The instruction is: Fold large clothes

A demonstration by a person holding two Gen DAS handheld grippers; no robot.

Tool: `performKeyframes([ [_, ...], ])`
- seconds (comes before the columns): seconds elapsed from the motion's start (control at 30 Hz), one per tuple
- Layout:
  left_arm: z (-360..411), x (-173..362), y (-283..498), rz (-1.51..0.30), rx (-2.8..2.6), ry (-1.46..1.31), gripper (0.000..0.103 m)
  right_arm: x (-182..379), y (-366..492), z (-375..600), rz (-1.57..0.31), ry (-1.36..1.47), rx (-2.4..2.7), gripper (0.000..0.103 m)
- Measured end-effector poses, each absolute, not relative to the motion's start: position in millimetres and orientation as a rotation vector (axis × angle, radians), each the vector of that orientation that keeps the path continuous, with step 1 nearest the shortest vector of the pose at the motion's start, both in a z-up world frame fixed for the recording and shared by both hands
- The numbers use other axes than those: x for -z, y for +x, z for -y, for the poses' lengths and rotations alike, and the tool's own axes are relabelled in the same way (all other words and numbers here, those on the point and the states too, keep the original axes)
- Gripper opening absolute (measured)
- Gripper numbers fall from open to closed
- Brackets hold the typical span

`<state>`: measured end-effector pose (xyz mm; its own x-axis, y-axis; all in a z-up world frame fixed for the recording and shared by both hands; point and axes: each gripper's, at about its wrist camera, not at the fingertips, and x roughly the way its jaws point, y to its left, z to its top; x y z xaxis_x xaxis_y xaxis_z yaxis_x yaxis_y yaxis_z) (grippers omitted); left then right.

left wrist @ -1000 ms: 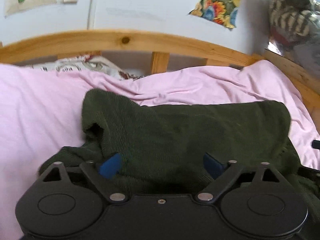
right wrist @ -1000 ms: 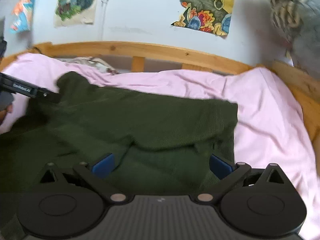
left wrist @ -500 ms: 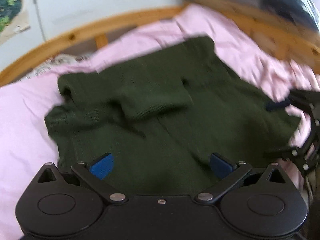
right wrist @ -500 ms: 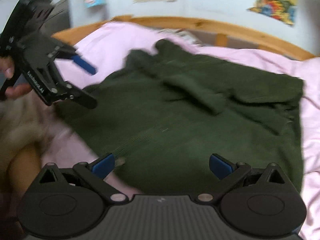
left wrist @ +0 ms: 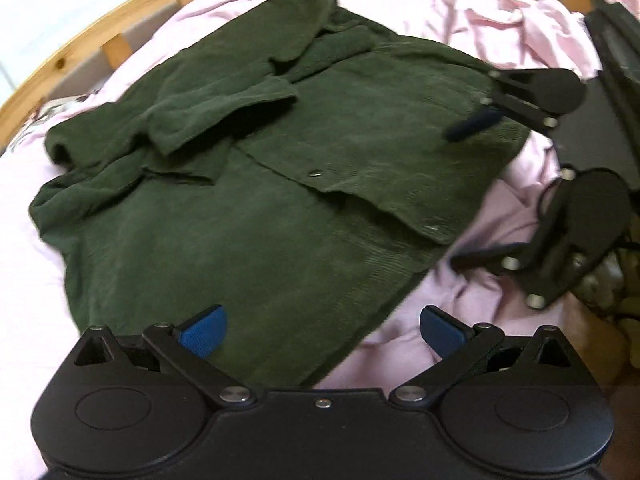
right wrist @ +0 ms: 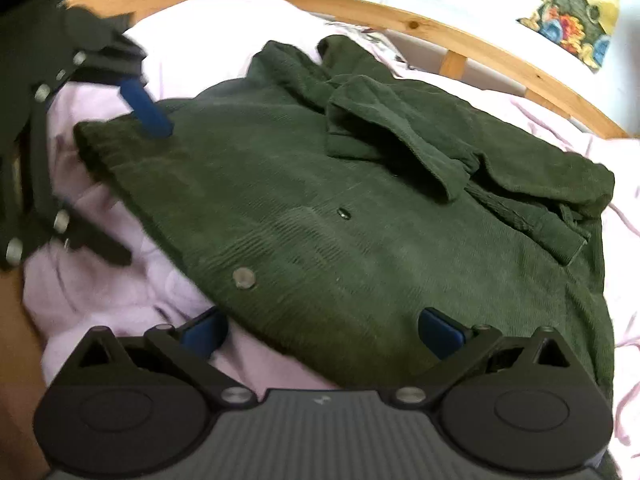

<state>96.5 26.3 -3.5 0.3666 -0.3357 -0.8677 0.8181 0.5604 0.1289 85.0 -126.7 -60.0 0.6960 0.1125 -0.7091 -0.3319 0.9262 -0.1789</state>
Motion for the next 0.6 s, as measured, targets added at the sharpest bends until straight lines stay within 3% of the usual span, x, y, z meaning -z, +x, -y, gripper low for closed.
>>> performKeyframes([
  [0.6,-20.4,14.8,109.1,-0.910,0.697,0.649,0.099,42.1,89.7,155.3,-0.577,-0.111,-0.180,0.097],
])
